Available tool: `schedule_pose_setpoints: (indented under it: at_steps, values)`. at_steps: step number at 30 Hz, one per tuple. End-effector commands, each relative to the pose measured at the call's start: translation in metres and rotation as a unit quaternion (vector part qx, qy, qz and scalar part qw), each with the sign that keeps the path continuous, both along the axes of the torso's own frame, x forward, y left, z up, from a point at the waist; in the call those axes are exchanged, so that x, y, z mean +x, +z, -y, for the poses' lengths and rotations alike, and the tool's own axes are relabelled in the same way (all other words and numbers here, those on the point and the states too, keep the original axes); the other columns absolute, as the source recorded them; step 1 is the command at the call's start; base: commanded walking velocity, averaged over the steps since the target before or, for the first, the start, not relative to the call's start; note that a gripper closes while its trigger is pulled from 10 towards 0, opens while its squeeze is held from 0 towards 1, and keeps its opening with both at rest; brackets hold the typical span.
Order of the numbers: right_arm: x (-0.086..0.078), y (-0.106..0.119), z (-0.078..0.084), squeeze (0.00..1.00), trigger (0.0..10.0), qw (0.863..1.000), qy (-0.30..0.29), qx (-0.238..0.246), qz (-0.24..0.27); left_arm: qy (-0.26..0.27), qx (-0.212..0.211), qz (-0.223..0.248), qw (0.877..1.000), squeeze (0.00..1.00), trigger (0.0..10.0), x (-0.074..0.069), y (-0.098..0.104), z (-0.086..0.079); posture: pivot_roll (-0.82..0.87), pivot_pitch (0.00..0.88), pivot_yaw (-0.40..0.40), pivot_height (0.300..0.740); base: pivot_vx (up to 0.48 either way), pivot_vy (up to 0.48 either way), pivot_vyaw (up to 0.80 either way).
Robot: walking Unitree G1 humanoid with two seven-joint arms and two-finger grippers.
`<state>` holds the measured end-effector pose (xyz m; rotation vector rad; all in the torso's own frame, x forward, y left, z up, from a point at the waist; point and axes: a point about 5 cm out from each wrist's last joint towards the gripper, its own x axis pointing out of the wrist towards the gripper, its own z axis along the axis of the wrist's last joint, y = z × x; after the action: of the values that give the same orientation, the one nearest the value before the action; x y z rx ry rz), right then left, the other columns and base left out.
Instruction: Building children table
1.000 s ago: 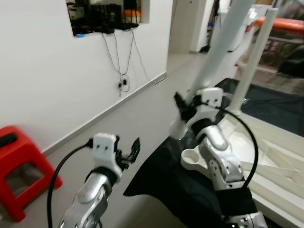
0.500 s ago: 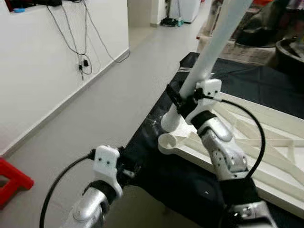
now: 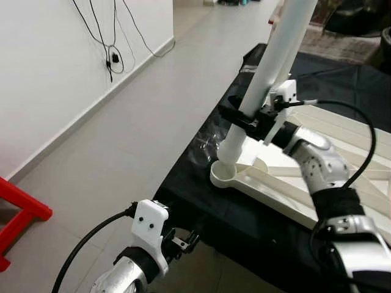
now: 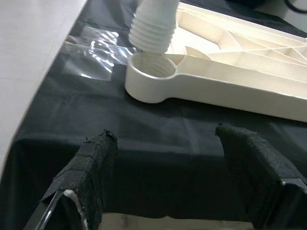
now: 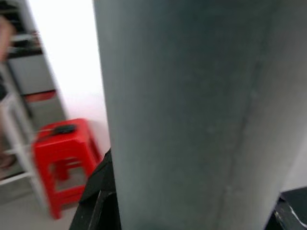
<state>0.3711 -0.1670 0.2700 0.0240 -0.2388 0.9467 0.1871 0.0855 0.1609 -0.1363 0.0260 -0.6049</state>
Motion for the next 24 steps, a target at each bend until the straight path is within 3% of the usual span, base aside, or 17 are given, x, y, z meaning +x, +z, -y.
schedule_pose_setpoints:
  at_steps: [1, 6, 9, 15, 24]
  values:
    - [-0.002, 0.004, 0.003, 0.0, 10.0, 0.999, 0.041, 0.01, -0.003, -0.001, 0.002, -0.015, 1.0, 0.0, 10.0, -0.005, -0.003, 0.0, 0.14, 0.279, -0.05, 0.74, 0.0, 0.0, 0.0]
    - [-0.013, 0.012, 0.006, 0.0, 10.0, 0.99, 0.137, 0.022, -0.002, 0.005, -0.004, -0.031, 0.999, 0.0, 10.0, -0.008, -0.006, -0.001, 0.14, 0.275, -0.05, 0.74, 0.0, 0.0, 0.0]
    - [-0.016, 0.012, 0.006, 0.0, 10.0, 0.986, 0.164, 0.018, -0.001, 0.007, -0.01, -0.036, 0.999, 0.0, 10.0, -0.007, -0.006, 0.0, 0.13, 0.272, -0.048, 0.74, 0.0, 0.0, 0.0]
    - [-0.014, 0.002, 0.005, 0.0, 10.0, 0.984, 0.176, -0.006, -0.005, 0.006, -0.005, -0.034, 0.999, 0.0, 10.0, -0.008, -0.006, 0.001, 0.13, 0.267, -0.052, 0.74, 0.0, 0.0, 0.0]
    - [-0.014, -0.005, 0.004, 0.0, 10.0, 0.981, 0.193, -0.006, -0.009, 0.007, -0.003, -0.035, 0.999, 0.0, 10.0, -0.011, -0.005, 0.001, 0.13, 0.266, -0.053, 0.74, 0.0, 0.0, 0.0]
